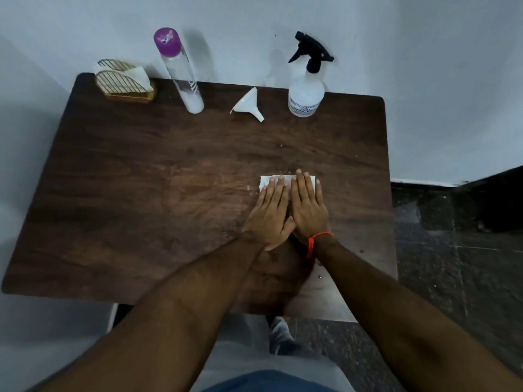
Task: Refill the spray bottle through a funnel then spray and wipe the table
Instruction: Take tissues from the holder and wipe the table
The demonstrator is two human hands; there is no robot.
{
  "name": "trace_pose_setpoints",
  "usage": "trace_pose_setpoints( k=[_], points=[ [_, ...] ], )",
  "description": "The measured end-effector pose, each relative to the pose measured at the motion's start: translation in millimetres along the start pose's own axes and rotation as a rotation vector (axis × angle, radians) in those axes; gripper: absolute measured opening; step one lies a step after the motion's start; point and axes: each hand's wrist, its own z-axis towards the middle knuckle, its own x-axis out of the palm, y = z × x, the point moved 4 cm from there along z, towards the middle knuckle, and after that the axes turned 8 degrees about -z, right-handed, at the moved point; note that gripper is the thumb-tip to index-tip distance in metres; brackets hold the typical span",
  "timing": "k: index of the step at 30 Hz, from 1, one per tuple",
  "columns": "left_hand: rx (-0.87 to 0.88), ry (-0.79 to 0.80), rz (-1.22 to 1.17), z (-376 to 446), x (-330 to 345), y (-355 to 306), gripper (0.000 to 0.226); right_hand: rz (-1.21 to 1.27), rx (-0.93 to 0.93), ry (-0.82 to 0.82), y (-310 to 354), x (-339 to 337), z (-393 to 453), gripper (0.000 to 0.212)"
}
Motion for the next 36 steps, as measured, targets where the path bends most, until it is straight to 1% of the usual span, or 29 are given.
trace_pose_setpoints(
  k=[2,5,9,17,27,36],
  points=[
    [0.007,-0.007,-0.019,0.0,0.0,3.6,0.079,0.040,-0.036,-0.034,0.4,-1.3,2.7,0.061],
    [-0.006,0.026,-0.010,-5.0,8.2,10.3,0.078,0.119,-0.043,0.021,1.6,10.7,2.1,0.062],
    [-0.035,0.039,0.046,-5.6,12.4,11.4,0.082,0.058,0.042,0.041,4.5,18.0,0.2,0.064],
    [-0.045,0.007,0.057,7.4,9.4,16.7,0.083,-0.004,0.007,0.036,-2.1,18.9,13.6,0.064],
    [-0.062,0.036,0.079,31.9,6.4,27.2,0.087,-0.024,0.013,0.019,-8.5,21.4,36.4,0.064],
    [-0.095,0.025,0.093,25.7,-0.2,36.5,0.087,-0.051,-0.003,-0.007,6.5,17.3,41.7,0.067]
  ],
)
